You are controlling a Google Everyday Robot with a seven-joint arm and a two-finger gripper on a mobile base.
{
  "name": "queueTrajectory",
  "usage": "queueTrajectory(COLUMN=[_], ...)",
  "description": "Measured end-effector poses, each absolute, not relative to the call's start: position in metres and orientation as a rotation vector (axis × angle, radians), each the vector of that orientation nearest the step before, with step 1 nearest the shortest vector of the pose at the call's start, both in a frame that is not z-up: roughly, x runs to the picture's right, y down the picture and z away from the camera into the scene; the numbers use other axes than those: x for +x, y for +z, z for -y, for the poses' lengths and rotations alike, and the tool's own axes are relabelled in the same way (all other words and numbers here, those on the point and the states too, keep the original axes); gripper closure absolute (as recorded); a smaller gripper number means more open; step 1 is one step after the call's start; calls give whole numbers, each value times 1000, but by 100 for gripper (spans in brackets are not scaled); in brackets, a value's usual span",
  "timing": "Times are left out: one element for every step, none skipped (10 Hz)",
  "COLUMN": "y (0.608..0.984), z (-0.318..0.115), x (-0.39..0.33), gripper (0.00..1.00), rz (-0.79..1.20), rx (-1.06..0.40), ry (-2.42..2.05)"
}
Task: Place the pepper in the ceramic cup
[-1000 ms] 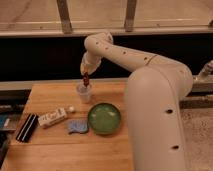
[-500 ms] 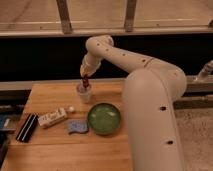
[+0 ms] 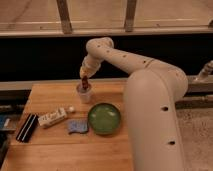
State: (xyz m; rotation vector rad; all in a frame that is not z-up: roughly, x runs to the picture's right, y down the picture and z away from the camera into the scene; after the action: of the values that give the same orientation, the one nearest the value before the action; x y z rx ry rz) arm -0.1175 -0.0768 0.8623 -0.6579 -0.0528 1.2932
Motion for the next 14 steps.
queueTrajectory(y=[863,863,862,861,860,859,858,858,857,858,858,858,856,856], z=[75,75,74,73,73,72,71,69,68,67,66,65,66,66], x=[-118,-118,-118,-118,-117,-118,-118,-118,-118,-118,-120,-120,-122,-123], gripper=[90,82,71,61,50,42,35,34,34,34,34,34,34,34], rz=[51,51,49,49,51,54,58,60,61,62,66,69,70,70], rx=[-663,-666,-667,-668,-671,-673,-676,-680,-682,-685,-689,-690,-684,-686], ry=[1294,1294,1293,1293,1295,1296,1298,1298,1297,1296,1295,1293,1285,1283])
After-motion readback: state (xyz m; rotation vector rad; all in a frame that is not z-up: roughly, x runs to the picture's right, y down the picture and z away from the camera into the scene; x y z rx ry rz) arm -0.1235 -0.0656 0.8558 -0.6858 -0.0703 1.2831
